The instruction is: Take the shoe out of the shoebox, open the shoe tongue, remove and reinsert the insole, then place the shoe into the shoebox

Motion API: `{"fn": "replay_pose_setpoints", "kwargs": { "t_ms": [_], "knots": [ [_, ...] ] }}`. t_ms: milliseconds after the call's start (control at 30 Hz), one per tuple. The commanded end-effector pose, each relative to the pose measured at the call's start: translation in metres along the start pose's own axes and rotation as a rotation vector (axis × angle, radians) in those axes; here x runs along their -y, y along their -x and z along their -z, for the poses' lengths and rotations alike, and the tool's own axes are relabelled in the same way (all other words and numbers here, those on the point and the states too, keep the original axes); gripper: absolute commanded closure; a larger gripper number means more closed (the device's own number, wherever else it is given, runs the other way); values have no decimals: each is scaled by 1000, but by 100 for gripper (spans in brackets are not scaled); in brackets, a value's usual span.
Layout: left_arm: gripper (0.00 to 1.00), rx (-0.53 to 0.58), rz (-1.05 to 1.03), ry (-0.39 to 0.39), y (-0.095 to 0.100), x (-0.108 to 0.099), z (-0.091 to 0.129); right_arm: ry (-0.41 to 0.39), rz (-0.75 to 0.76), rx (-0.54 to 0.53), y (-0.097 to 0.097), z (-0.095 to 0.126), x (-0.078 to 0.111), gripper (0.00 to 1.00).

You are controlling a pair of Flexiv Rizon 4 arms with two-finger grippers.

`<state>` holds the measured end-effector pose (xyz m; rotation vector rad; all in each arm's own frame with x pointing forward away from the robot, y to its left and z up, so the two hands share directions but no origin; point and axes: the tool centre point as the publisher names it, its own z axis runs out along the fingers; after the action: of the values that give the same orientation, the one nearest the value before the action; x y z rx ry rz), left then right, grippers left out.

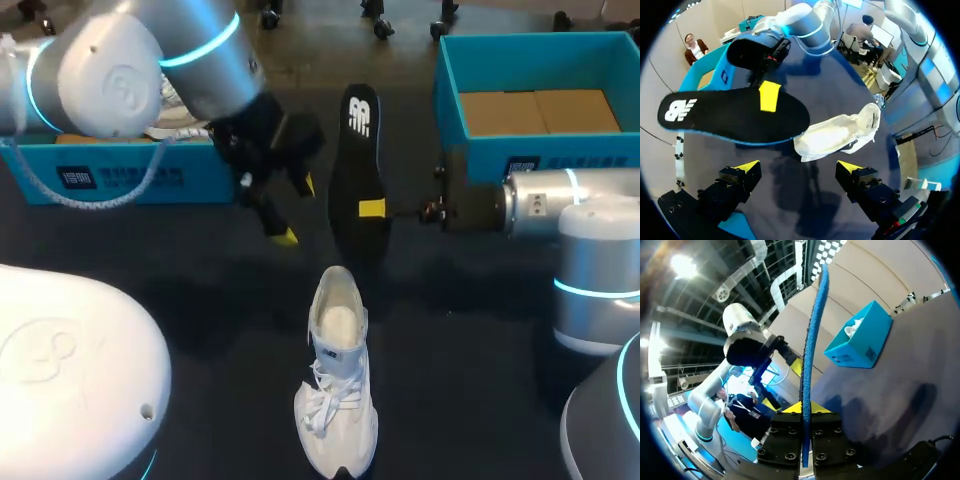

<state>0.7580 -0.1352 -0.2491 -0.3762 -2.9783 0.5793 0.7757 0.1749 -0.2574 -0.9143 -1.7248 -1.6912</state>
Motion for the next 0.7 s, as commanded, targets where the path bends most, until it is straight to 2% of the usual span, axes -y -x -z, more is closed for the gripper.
{"fn": "replay_pose_setpoints", "kwargs": {
  "t_ms": [33, 133, 200, 533, 700],
  "knots": [
    [0, 19, -15, -47, -16, -10, -12, 13, -8, -8, 10, -18, 11, 100],
    [0, 14, -32, -33, -21, -21, -21, 36, -14, 2, 11, -26, 20, 100],
    [0, 14, -32, -33, -21, -21, -21, 66, -12, -1, 7, -27, 28, 100],
    [0, 14, -32, -33, -21, -21, -21, 66, -12, -1, 7, -27, 28, 100],
    [0, -1, -42, -39, -30, -22, -47, 61, -4, 3, 6, -28, 27, 100]
  ]
}}
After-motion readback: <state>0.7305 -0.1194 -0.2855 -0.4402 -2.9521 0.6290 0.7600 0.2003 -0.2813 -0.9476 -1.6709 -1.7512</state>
